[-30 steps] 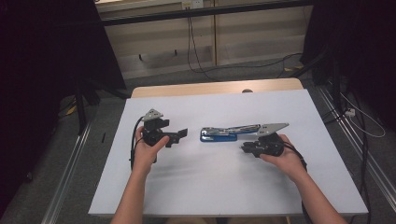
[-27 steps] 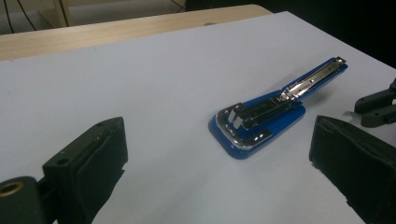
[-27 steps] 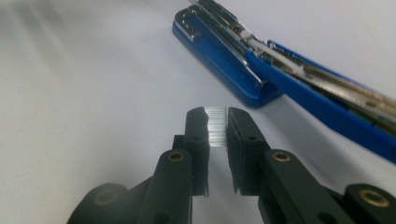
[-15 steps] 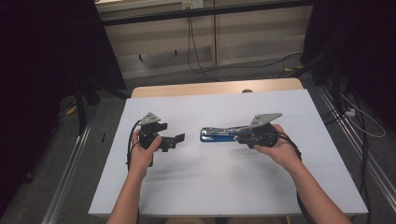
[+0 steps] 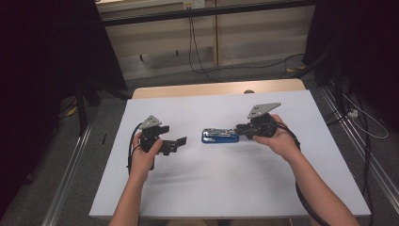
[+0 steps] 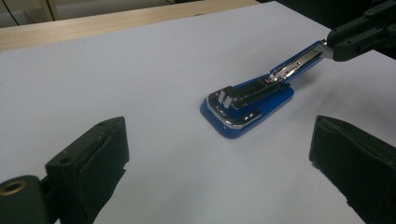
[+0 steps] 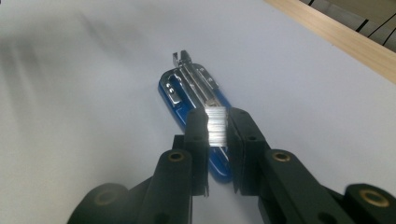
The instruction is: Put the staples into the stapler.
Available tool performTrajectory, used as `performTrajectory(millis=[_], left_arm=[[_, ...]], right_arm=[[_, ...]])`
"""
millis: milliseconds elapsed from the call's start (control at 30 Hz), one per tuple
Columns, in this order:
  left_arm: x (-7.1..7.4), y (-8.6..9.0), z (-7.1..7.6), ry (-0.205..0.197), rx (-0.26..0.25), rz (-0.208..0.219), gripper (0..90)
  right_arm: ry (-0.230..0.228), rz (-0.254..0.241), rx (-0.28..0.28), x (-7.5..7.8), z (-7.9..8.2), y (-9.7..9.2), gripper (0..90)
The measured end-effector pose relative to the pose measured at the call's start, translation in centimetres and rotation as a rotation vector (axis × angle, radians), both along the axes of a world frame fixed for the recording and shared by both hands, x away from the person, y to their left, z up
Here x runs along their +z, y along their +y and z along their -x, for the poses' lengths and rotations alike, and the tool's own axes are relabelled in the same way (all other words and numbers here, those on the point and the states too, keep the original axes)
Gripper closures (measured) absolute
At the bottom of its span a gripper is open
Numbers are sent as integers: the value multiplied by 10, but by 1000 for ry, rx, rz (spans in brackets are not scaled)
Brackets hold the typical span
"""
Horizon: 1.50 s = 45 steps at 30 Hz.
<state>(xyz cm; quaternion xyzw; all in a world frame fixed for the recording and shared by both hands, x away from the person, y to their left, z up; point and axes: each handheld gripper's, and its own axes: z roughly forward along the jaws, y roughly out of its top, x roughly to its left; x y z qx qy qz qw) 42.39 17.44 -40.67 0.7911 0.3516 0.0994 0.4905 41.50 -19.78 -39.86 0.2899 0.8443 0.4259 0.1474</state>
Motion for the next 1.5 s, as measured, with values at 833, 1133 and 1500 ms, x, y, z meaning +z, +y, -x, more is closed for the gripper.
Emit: performTrajectory(millis=[833,1133,1500], left_arm=[[-2,11,2,1,31,14,51],[-3,10,2,5,28,3,51],[-3,11,3,3,31,10,52]], right_arm=[[-11,7,100,5,-27,21,798],[-16,17,131,4,-35,29,798],[-9,14,161,-1,-43,33,797]])
